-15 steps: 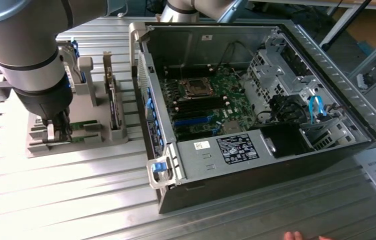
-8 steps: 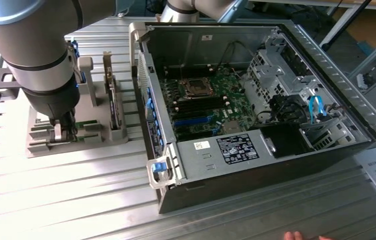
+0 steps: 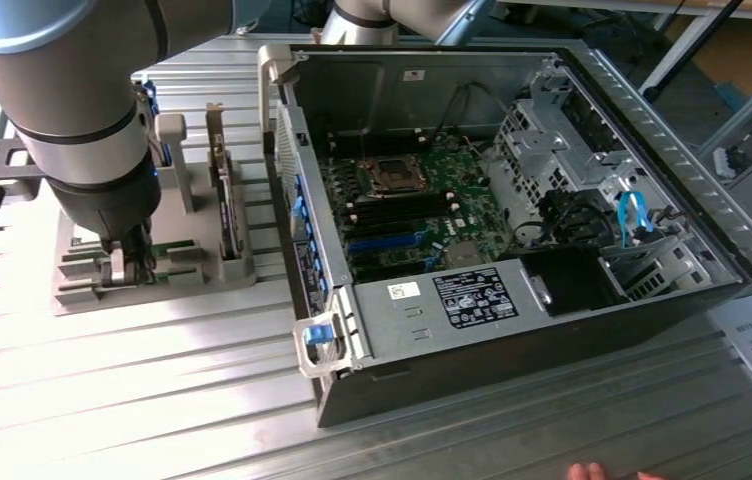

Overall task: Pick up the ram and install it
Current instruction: 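Pick up the ram and move it above insertion slot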

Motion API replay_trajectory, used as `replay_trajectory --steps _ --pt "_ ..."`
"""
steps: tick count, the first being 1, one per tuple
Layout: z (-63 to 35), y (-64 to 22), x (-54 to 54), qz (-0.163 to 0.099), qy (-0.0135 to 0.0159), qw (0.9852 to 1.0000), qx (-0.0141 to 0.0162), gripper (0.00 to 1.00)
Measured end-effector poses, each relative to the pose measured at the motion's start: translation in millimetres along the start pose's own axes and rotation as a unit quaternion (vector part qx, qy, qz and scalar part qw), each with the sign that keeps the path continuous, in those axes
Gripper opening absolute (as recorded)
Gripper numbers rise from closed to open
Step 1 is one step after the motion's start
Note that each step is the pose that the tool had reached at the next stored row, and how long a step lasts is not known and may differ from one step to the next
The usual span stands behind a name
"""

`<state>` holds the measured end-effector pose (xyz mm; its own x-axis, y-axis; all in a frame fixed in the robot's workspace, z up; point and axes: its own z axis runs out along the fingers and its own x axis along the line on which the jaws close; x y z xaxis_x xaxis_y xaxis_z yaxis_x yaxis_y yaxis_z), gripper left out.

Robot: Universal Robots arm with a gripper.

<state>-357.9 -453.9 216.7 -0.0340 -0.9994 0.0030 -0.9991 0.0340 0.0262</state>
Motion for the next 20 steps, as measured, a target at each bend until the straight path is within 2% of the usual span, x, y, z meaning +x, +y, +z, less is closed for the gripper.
replay_trajectory --steps 5,8,18,20 --pt "0.9 -0.8 0.0 0.000 -0.0001 1.0000 0.0001 0.24" --pt "0.6 -6.1 -0.2 0.000 0.0000 1.0000 0.0000 0.24" --pt "2.5 -6.1 -0.4 0.000 0.0000 1.0000 0.0000 0.24" --pt "2.6 -6.0 -3.0 0.000 0.0000 1.0000 -0.0001 0.24"
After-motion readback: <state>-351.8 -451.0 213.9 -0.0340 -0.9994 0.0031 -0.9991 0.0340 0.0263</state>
